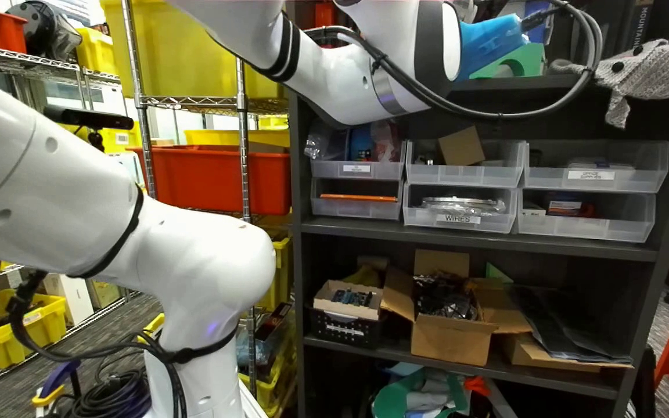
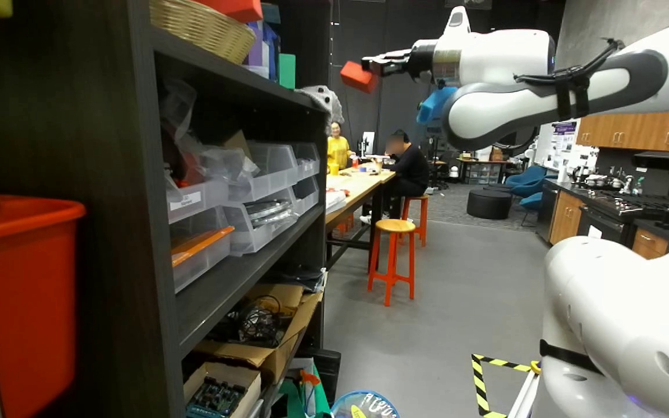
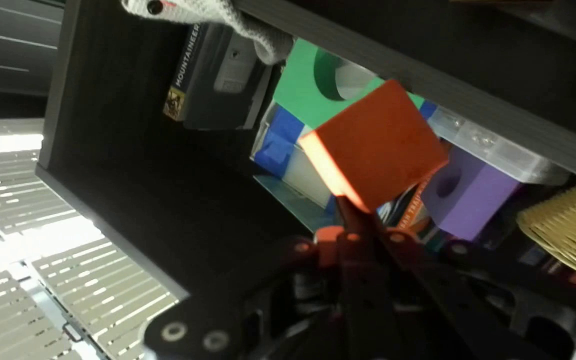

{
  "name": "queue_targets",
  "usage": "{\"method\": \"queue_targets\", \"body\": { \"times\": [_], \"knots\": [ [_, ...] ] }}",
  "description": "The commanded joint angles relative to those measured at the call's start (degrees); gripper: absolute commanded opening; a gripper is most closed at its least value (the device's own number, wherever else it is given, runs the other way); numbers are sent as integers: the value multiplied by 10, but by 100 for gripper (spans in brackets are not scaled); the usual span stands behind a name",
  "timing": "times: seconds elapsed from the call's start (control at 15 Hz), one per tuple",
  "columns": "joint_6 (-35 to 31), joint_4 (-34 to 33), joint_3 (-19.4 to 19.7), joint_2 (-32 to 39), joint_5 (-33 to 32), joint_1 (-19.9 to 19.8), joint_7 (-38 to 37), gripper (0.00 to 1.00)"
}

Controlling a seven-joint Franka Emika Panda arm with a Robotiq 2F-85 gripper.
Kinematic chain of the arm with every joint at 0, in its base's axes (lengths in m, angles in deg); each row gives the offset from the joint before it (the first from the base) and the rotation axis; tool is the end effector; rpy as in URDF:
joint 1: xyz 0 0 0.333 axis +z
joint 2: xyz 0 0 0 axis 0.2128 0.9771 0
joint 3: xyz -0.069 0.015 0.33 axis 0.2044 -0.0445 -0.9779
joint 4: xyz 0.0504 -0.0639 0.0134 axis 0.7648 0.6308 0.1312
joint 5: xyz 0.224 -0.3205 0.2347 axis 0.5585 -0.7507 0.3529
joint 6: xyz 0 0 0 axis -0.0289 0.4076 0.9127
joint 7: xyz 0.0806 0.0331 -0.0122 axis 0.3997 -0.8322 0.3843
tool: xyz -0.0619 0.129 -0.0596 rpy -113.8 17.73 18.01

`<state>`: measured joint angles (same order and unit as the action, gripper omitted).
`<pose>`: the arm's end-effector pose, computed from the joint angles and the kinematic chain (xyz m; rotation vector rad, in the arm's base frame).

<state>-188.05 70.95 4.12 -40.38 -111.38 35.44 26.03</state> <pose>0.4090 -0.1440 0.6495 1.9157 0.4899 2.1251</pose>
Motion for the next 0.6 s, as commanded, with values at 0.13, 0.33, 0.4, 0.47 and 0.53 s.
{"method": "queue_targets", "body": {
  "times": [0.13,0.33,0.4,0.47,0.53],
  "knots": [
    [0,91,-77,-112,38,-45,99,0],
    [0,136,-125,-173,75,-68,139,0],
    [0,99,-129,-157,45,-59,106,0],
    [0,104,-138,-180,45,-62,113,0],
    [0,101,-147,-193,44,-63,114,0]
  ]
}}
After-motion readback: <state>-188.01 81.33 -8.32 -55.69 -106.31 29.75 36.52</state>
